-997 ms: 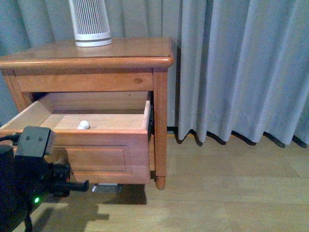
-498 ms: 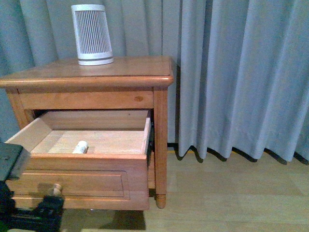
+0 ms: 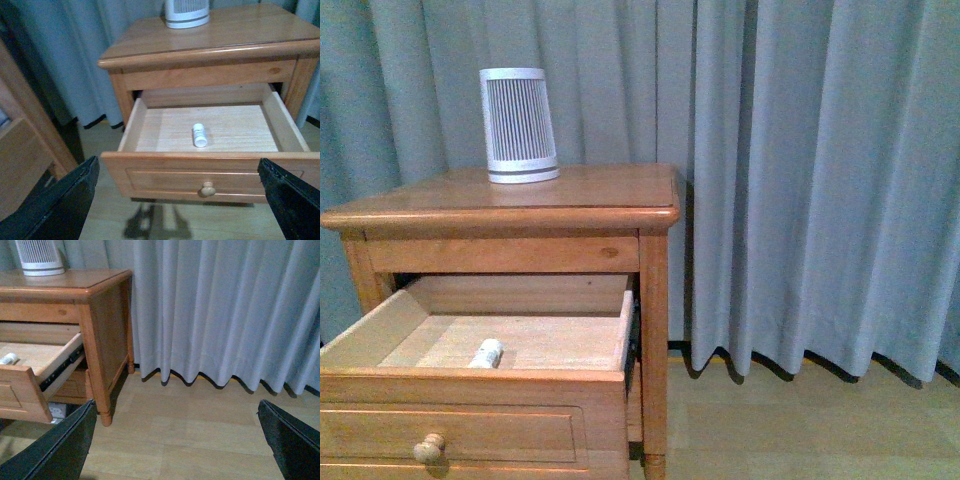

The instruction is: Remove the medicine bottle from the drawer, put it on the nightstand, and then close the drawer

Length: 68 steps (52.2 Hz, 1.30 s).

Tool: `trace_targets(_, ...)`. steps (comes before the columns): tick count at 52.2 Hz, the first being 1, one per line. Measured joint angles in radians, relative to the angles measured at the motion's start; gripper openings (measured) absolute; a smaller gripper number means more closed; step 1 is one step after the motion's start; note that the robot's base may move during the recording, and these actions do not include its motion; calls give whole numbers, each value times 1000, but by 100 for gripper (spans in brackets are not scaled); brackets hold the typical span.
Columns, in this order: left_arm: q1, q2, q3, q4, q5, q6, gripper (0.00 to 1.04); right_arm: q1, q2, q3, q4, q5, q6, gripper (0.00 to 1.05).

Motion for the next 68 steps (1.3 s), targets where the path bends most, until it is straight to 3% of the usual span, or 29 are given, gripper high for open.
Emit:
trace_targets(5, -50, -179, -44, -124, -98, -29, 98, 0, 0, 0, 0, 0, 0, 98)
trace_targets(11, -192, -393, -112, -265, -253, -59, 98, 0, 0, 0, 0, 0, 0, 98)
trace_targets(22, -250, -500, -221, -304, -292, -141, 98, 0, 0, 0, 0, 0, 0, 98)
trace_targets(26, -237, -531, -262, -286, -240, -147, 96, 0, 0, 0, 0, 0, 0, 98)
trace_targets(29, -156, -620, -342, -198, -92, -144, 81, 0, 0, 0, 0, 0, 0, 98)
trace_targets(39, -52, -657, -352, -200, 19, -143, 49, 0, 0, 0, 0, 0, 0, 98)
trace_targets(41, 4, -664, -352, -211, 100, -143, 42, 0, 0, 0, 0, 0, 0, 98)
trace_targets(44, 76, -668, -352, -212, 139, -141, 31, 0, 0, 0, 0, 0, 0, 98)
trace_targets(49, 100, -669, -352, -213, 157, -141, 7, 0, 0, 0, 0, 0, 0, 98)
trace_targets(51, 101, -669, -352, -213, 157, -143, 3, 0, 0, 0, 0, 0, 0, 98)
trace_targets(68, 103, -669, -352, -213, 158, -140, 3, 0, 0, 0, 0, 0, 0, 98)
